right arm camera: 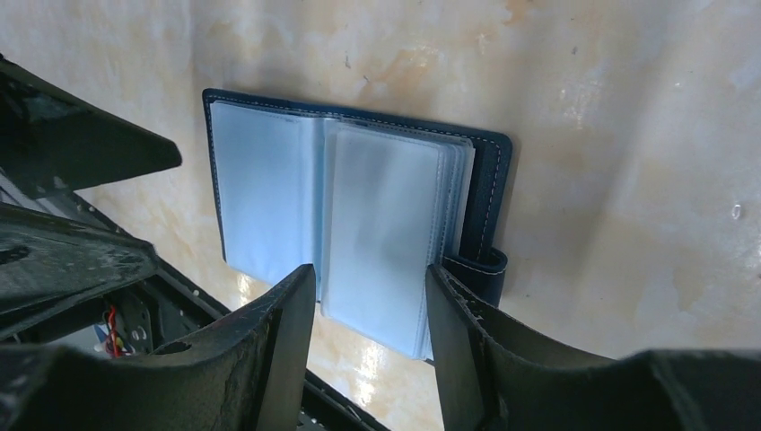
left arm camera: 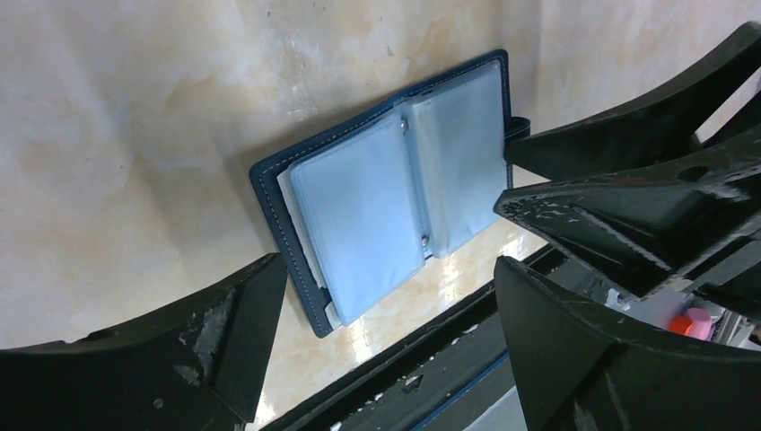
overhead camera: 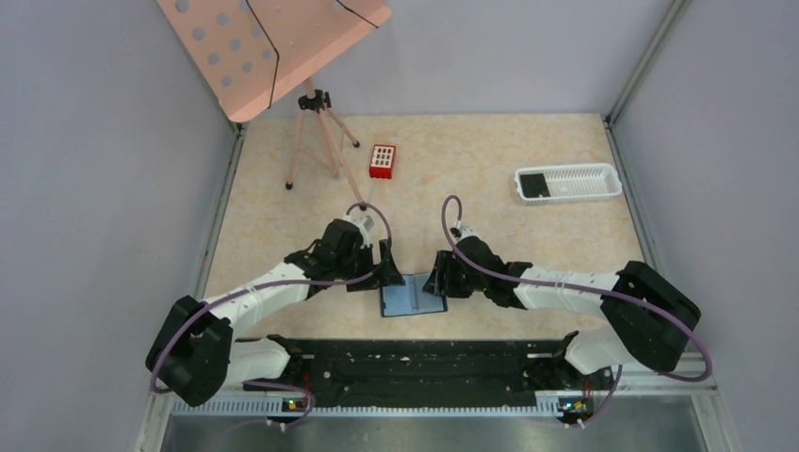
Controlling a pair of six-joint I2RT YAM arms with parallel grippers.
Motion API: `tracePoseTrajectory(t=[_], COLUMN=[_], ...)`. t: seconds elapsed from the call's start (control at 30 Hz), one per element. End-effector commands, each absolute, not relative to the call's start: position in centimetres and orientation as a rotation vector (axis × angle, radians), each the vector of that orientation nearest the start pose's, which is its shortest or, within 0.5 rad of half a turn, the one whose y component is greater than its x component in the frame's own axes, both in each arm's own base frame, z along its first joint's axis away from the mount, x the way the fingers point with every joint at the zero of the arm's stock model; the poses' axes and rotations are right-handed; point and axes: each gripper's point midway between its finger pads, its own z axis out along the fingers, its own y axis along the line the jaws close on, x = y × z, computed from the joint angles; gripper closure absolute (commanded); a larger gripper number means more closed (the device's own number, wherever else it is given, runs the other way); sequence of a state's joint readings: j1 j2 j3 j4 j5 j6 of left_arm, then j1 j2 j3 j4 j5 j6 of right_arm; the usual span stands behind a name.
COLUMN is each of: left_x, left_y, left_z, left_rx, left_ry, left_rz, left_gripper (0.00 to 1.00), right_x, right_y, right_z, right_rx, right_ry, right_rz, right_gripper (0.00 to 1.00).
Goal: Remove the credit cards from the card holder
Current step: Remove the credit card from the card holder.
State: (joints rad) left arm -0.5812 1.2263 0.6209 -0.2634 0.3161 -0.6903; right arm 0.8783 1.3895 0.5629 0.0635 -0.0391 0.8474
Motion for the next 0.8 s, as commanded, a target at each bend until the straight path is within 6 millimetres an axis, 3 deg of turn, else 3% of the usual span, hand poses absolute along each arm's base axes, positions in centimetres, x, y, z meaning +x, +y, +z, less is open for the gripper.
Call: tracePoseTrajectory(t=[0.0, 0.13, 0.27, 0.4, 0.57, 0.77], left_x=[19.4, 18.4, 18.0, 17.7, 17.5, 17.2], left_y=[-23.5, -23.7, -24.3, -24.5, -24.7, -24.9], left_z=[7.0, 5.9, 5.6, 5.1, 4.8, 4.8], left_rx=[0.012, 0.036, 0.06, 0.073, 0.085, 0.083], left_ry=[2.559, 2.566, 2.549, 2.556, 2.553, 2.547], left_rz=[-1.003, -1.041, -1.103, -1.108, -1.126, -1.153], left_gripper=[0.11, 0.23, 0.44, 0.5, 0.51, 0.51], right_x=[18.9, 18.9, 18.7, 18.2, 17.8, 16.1], right_y=[30.3, 30.6, 31.6, 32.4, 33.3, 35.1], right_z=[5.3, 6.1, 7.4, 8.2, 9.5, 10.8], right_rx=[-0.055, -0.039, -0.033, -0.013, -0.031, -0.196], right_ry=[2.46, 2.43, 2.384, 2.355, 2.315, 2.301], right_rz=[0.942, 0.992, 1.096, 1.2, 1.285, 1.355], right_gripper=[0.51, 0.51, 0.51, 0.51, 0.51, 0.53])
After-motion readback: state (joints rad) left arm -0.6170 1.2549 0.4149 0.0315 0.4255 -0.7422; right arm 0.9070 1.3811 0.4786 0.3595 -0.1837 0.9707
